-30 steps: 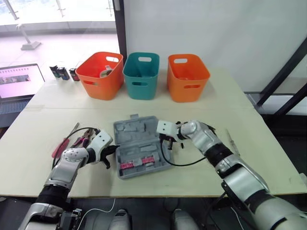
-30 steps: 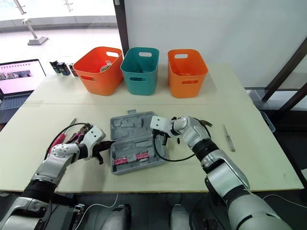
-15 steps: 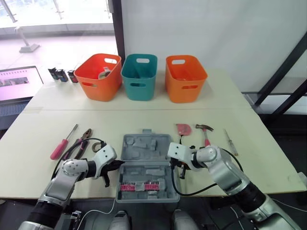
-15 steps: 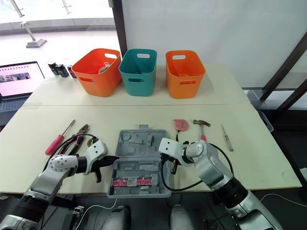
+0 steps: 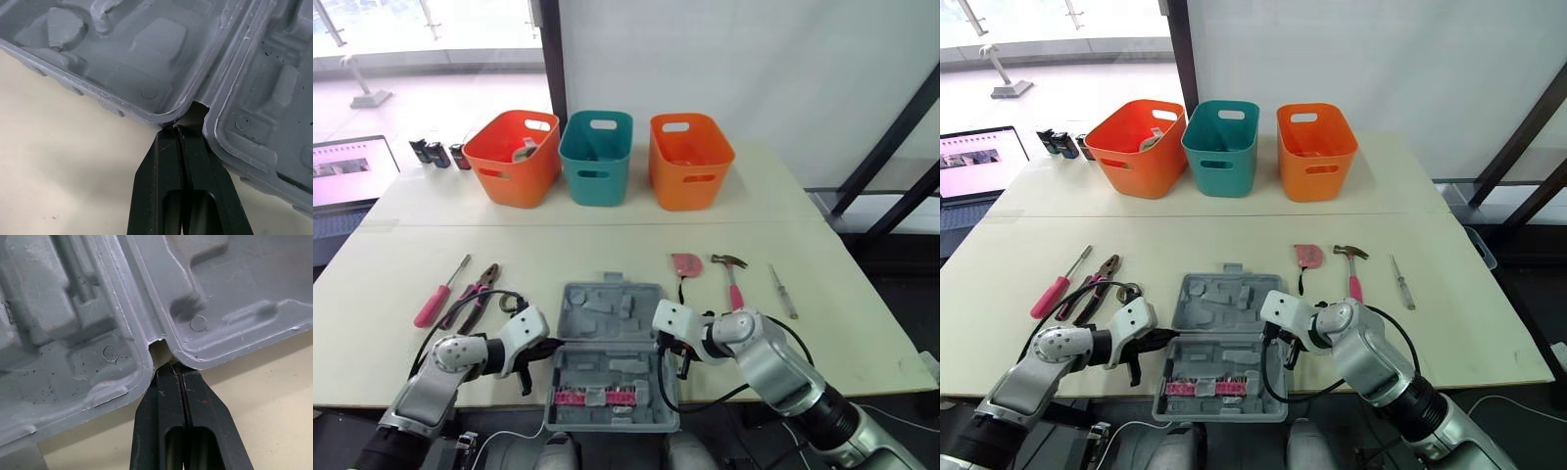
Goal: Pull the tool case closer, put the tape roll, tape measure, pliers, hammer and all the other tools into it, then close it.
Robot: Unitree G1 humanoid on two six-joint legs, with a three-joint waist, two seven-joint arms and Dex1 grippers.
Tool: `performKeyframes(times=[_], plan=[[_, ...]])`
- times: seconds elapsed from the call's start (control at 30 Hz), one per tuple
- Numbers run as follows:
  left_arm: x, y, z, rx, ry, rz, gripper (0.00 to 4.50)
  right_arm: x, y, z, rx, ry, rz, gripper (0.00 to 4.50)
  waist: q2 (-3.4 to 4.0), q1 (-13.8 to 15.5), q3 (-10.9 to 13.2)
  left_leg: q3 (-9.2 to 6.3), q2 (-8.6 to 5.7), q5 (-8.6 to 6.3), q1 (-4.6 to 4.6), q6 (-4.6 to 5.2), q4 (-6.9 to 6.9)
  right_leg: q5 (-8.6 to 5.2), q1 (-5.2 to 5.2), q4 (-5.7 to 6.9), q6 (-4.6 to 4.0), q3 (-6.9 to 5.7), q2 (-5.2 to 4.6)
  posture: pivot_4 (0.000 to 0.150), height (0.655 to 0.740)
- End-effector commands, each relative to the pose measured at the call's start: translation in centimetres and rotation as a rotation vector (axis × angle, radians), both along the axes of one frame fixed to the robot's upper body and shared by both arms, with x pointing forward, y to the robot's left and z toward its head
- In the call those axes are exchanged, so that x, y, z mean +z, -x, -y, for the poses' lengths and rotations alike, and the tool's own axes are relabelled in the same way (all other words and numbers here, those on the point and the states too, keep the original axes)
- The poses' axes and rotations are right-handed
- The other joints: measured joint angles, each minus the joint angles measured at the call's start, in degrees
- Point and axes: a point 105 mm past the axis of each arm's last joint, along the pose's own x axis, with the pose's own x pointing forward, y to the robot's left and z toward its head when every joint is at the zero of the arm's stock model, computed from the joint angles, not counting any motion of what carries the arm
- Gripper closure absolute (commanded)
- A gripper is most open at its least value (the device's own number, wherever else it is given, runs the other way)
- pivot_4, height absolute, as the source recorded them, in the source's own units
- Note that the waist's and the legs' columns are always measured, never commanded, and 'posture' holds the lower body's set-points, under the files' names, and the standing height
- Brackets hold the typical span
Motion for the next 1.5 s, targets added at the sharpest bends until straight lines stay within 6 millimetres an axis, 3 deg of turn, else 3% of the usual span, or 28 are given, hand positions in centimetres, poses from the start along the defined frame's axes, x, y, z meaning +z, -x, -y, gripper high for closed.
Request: performKeyframes(times=[0.03,0.33,0.67,0.93,1.07,1.33,1.5], plan=[[-2.0,2.1,0.8,-0.037,0.005,-0.106,4.5,0.2,1.3,-2.2,0.093,-0.054,-0.027,4.49,-0.04,0.0,0.0,0.0,0.0,0.0,0.0,0.0,0.0,0.0,0.0,0.0,-0.01,0.0,0.0,0.15,0.74],[-2.0,2.3,0.4,-0.014,0.002,-0.107,4.5,0.0,1.8,-1.6,0.093,-0.034,-0.049,4.49,-0.05,0.0,0.0,0.01,0.0,-0.01,0.01,0.0,-0.03,-0.05,-0.01,-0.03,-0.07,0.0,-0.01,0.15,0.74],[-1.7,2.0,0.3,-0.013,-0.002,-0.099,4.5,-0.1,0.6,-1.2,0.067,-0.015,-0.003,4.49,-0.2,-0.1,-0.1,0.01,0.01,-0.02,0.06,-0.01,-0.03,-0.06,-0.01,-0.05,-0.1,0.0,-0.01,0.15,0.74],[-1.2,1.3,2.5,-0.041,0.04,-0.085,4.5,-0.4,0.8,-0.4,0.048,0.001,-0.013,4.49,-0.17,0.2,-0.2,0.02,0.01,-0.02,0.1,-0.01,-0.03,-0.05,-0.12,-0.2,-0.12,0.0,-0.03,0.15,0.74],[-1.4,1.6,2.7,-0.047,0.042,-0.093,4.5,-0.5,0.8,-0.1,0.038,0.005,-0.016,4.49,-0.07,0.3,-0.3,0.02,0.0,-0.02,0.1,-0.02,-0.03,0.0,0.05,-0.54,-0.2,0.0,-0.03,0.15,0.74],[-1.3,1.3,2.4,-0.045,0.033,-0.091,4.5,-0.8,0.8,0.4,0.015,0.017,-0.02,4.49,-0.03,0.3,-0.5,0.02,-0.01,-0.06,0.1,0.02,-0.04,0.03,0.17,-0.8,-0.24,-0.01,-0.03,0.15,0.74],[-1.1,1.0,1.0,-0.016,-0.002,-0.083,4.5,-0.8,0.5,1.8,-0.025,0.031,-0.005,4.49,-0.03,0.4,-0.5,0.02,-0.01,-0.07,0.09,0.02,-0.05,0.03,0.17,-0.84,-0.24,0.0,-0.04,0.15,0.74]])
